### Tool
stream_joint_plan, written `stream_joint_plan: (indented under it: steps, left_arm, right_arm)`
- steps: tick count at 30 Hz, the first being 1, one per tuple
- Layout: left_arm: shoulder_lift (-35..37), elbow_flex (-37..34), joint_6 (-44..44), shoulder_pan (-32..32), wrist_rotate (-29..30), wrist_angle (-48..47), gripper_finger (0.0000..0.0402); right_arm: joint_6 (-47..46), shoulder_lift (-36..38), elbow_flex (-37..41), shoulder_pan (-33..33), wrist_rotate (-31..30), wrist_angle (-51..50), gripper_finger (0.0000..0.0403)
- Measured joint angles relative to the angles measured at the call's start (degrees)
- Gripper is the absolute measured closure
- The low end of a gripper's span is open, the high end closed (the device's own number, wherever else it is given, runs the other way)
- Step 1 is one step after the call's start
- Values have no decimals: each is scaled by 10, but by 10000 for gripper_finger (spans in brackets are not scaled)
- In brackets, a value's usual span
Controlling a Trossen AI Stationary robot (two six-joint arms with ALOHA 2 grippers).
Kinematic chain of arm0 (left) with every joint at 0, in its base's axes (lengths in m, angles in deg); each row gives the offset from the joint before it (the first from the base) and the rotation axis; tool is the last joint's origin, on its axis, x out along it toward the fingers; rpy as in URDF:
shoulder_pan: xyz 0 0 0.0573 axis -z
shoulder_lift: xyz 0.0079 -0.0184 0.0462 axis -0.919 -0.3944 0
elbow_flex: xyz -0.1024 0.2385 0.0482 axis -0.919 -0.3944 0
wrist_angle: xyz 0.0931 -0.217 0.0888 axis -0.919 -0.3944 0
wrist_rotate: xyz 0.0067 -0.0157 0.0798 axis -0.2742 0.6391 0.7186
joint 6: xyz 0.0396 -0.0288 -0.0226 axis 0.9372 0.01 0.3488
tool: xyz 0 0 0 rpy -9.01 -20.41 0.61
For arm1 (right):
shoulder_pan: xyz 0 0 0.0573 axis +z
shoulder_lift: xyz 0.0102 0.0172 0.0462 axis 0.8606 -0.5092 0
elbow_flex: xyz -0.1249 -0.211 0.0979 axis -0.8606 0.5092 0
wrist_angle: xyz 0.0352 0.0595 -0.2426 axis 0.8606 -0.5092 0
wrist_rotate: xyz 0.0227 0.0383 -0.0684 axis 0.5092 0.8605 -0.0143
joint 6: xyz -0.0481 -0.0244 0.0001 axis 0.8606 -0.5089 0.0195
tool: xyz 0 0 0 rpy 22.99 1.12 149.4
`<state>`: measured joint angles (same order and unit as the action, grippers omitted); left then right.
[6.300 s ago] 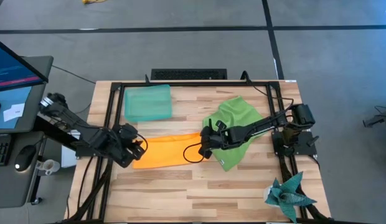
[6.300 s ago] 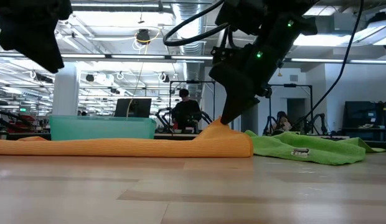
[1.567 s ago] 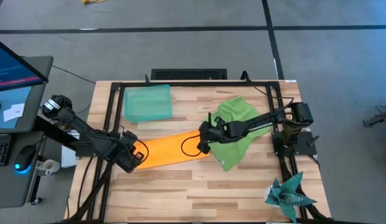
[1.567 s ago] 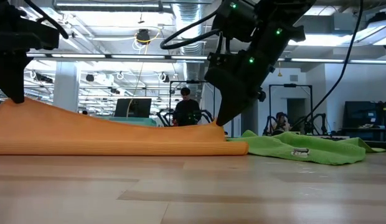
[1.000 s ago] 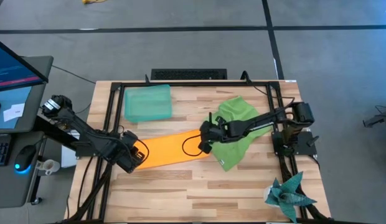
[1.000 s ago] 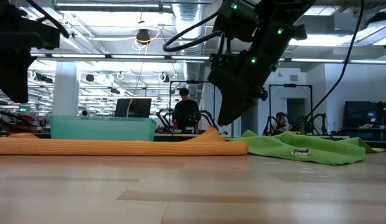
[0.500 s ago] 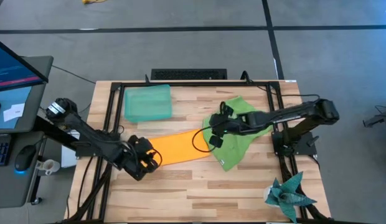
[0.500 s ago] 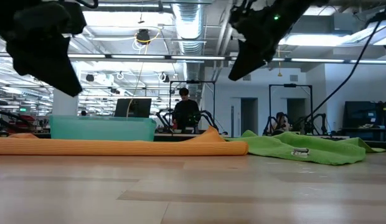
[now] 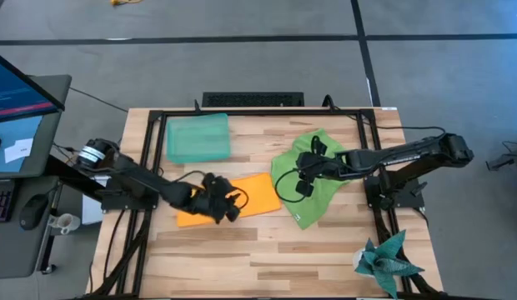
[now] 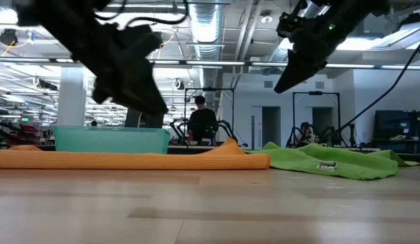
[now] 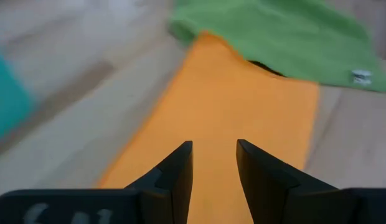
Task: Roll microfiber towels into tight, uniform cylinder then place into a basket
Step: Roll the yellow microfiber cloth
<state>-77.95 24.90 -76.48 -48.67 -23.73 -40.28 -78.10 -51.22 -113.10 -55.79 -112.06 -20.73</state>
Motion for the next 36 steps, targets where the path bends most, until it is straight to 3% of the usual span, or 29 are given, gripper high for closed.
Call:
stream_joint_plan:
  steps: [5, 13, 20, 30, 36]
  left_arm:
    - [-63, 0, 44, -29, -100, 120, 288]
    - [-121, 14, 24, -28, -142, 136, 305]
    - [-120, 14, 32, -28, -193, 71, 316]
    - [-116, 27, 123, 7, -371, 23, 319]
    - [-118, 94, 122, 55, -437, -149, 319]
  right_arm:
    - [30, 8, -1, -3, 0, -10, 257]
    - [28, 10, 0, -16, 0, -15, 257]
    - [27, 10, 0, -19, 1, -8, 257]
    - [27, 9, 0, -19, 2, -5, 257]
    - [27, 9, 0, -19, 2, -5, 257]
